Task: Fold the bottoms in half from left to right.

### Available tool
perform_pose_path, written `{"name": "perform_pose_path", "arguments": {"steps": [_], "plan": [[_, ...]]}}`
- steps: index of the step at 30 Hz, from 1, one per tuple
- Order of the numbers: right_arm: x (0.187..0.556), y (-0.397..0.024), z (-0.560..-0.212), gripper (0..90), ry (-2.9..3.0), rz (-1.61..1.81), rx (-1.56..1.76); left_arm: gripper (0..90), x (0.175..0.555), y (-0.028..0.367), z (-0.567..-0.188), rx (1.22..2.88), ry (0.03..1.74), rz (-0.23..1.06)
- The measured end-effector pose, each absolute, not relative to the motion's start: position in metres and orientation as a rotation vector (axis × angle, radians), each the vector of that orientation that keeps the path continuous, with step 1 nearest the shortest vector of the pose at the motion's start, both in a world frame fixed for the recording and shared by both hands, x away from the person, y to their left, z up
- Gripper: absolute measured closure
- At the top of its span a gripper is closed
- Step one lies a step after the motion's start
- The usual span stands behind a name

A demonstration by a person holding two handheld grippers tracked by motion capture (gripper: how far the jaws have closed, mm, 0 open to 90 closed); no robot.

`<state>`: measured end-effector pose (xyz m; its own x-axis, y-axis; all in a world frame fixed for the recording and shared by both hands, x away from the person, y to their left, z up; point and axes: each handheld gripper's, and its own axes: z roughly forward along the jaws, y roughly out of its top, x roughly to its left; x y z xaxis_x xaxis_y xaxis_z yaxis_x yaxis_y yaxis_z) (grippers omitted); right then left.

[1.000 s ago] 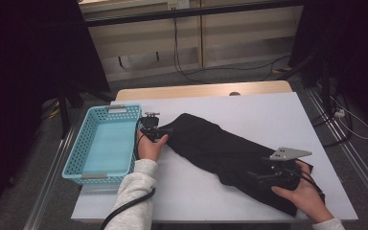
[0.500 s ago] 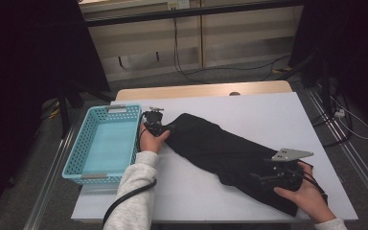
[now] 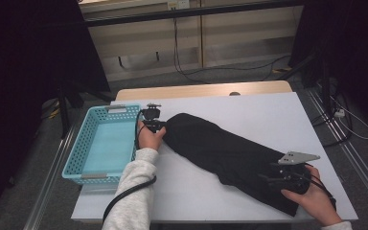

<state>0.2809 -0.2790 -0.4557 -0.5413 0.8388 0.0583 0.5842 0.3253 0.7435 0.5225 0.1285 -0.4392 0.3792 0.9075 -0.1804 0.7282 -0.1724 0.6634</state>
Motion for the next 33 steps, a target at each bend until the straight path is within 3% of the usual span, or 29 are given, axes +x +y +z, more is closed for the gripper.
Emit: {"name": "perform_pose_path", "arguments": {"steps": [14, 20, 22, 31, 33], "plan": [[0.281, -0.281, -0.461, 40.9, 2.285, 0.982, 1.255, 86.7, 0.521, 0.131, -0.443, 1.981, 1.401, 0.3], [0.279, -0.286, -0.458, 50.1, 2.283, 0.886, 1.261, 85.0, 0.522, 0.132, -0.445, 1.993, 1.397, 0.302], [0.278, -0.29, -0.457, 50.2, 2.283, 0.873, 1.28, 80.3, 0.522, 0.133, -0.446, 2.002, 1.393, 0.316], [0.273, -0.299, -0.456, 47.2, 2.285, 0.886, 1.309, 34.2, 0.523, 0.133, -0.452, 1.999, 1.38, 0.316], [0.274, -0.298, -0.456, 46.2, 2.254, 0.917, 1.29, 32.7, 0.522, 0.133, -0.453, 2.014, 1.368, 0.329]]}}
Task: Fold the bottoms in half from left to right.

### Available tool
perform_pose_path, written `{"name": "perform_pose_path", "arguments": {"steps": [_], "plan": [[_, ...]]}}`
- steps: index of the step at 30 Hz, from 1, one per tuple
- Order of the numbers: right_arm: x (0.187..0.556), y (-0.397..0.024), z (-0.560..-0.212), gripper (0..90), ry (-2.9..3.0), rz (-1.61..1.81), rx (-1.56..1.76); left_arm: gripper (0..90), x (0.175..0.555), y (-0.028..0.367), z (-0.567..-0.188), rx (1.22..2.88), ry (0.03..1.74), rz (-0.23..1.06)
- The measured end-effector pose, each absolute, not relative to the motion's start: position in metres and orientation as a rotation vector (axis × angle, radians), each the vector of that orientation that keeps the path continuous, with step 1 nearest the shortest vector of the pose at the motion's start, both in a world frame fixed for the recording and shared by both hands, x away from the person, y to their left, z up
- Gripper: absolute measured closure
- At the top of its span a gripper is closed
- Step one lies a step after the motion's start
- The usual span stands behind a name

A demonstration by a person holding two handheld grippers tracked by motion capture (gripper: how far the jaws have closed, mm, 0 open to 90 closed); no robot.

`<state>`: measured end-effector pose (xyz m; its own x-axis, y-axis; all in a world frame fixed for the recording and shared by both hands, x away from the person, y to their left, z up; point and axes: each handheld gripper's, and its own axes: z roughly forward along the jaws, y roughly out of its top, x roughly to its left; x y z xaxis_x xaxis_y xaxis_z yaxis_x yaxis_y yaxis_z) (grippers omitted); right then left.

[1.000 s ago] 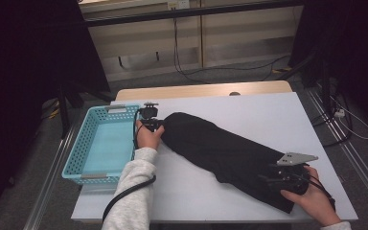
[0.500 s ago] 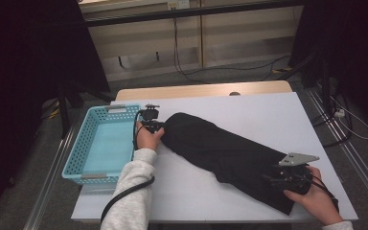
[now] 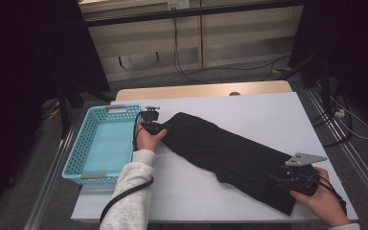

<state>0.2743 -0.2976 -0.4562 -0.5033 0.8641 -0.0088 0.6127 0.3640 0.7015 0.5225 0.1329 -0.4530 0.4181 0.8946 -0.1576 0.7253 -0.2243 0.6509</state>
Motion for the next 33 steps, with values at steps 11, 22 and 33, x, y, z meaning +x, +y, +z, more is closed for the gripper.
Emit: {"name": "perform_pose_path", "arguments": {"steps": [11, 22, 33], "plan": [[0.281, -0.268, -0.455, 55.4, 2.262, 1.091, 1.245, 23.7, 0.524, 0.136, -0.455, 2.055, 1.351, 0.397], [0.282, -0.267, -0.456, 40.5, 2.248, 1.088, 1.24, 78.6, 0.517, 0.131, -0.449, 2.03, 1.427, 0.195], [0.283, -0.268, -0.455, 26.7, 2.21, 1.113, 1.265, 85.3, 0.511, 0.124, -0.421, 2.055, 1.451, 0.21]]}}
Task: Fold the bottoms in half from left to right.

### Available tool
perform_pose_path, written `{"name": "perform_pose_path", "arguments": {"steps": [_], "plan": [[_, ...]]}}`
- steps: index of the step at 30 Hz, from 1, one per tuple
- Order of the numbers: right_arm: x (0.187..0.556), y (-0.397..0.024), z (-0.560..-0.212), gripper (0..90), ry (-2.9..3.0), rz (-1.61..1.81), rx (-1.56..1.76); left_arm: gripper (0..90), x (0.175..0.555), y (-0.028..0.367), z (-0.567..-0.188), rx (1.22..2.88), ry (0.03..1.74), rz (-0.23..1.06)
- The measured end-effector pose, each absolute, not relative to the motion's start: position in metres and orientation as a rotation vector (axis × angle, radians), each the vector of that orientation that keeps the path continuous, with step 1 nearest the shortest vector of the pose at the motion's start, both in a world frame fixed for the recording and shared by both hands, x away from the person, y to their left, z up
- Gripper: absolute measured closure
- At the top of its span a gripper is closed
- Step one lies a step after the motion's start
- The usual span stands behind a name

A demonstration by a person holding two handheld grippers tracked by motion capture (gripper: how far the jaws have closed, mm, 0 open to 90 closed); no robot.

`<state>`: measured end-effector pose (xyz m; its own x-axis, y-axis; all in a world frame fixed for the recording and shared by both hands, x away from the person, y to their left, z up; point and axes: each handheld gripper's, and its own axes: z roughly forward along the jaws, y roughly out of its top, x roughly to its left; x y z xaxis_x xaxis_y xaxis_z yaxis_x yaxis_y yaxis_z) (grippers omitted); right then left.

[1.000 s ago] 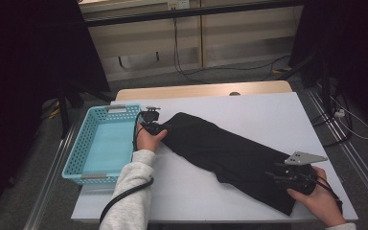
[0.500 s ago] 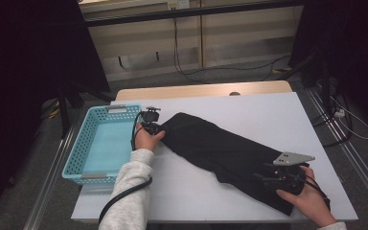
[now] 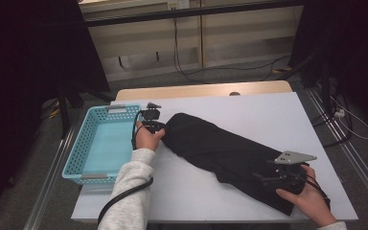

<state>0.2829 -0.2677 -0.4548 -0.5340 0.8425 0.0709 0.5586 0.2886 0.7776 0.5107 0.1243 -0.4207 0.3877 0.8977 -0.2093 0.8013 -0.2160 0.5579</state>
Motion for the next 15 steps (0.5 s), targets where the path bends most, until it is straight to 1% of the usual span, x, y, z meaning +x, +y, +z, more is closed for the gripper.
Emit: {"name": "perform_pose_path", "arguments": {"steps": [3, 6, 11, 15], "plan": [[0.283, -0.269, -0.454, 23.0, 2.195, 1.126, 1.278, 85.5, 0.511, 0.123, -0.404, 2.043, 1.453, 0.219], [0.283, -0.27, -0.454, 19.2, 2.189, 1.137, 1.284, 85.6, 0.513, 0.125, -0.387, 2.062, 1.447, 0.258], [0.282, -0.272, -0.454, 17.5, 2.188, 1.142, 1.294, 85.7, 0.523, 0.138, -0.371, 2.078, 1.462, 0.291], [0.283, -0.271, -0.455, 16.5, 2.192, 1.147, 1.291, 85.7, 0.527, 0.148, -0.363, 2.056, 1.478, 0.308]]}}
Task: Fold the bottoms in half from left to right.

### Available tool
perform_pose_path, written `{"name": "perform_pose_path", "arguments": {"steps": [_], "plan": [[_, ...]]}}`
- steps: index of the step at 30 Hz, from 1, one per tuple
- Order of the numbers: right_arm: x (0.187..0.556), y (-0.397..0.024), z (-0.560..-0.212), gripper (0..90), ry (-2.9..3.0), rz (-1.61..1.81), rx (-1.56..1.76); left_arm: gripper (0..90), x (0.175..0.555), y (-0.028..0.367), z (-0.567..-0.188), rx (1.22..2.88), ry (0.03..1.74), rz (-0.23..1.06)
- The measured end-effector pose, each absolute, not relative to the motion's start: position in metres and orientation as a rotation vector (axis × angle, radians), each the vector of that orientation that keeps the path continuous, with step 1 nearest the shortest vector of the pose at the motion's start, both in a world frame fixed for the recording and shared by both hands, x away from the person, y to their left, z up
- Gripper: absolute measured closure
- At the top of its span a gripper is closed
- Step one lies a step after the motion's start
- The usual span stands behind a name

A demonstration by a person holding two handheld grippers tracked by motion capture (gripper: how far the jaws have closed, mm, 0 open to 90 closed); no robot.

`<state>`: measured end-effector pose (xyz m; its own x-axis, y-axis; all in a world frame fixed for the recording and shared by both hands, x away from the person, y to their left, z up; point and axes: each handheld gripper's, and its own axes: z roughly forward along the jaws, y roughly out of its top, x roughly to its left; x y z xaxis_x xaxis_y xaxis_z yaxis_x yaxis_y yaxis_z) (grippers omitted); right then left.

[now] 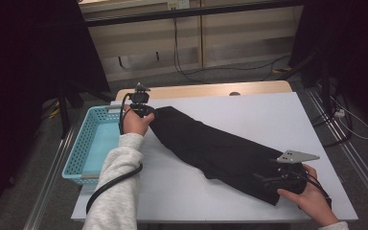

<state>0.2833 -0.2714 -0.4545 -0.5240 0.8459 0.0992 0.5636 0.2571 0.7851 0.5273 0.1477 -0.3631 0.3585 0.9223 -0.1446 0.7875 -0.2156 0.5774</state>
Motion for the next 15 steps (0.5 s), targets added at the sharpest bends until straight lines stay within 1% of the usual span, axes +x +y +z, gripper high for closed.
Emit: {"name": "perform_pose_path", "arguments": {"steps": [5, 10, 15], "plan": [[0.284, -0.27, -0.455, 16.2, 2.196, 1.152, 1.288, 85.6, 0.521, 0.139, -0.363, 2.047, 1.43, 0.257], [0.283, -0.268, -0.455, 16.0, 2.203, 1.153, 1.278, 85.6, 0.51, 0.122, -0.369, 2.048, 1.35, 0.168], [0.283, -0.268, -0.456, 15.8, 2.207, 1.151, 1.281, 85.6, 0.497, 0.106, -0.376, 2.053, 1.259, 0.122]]}}
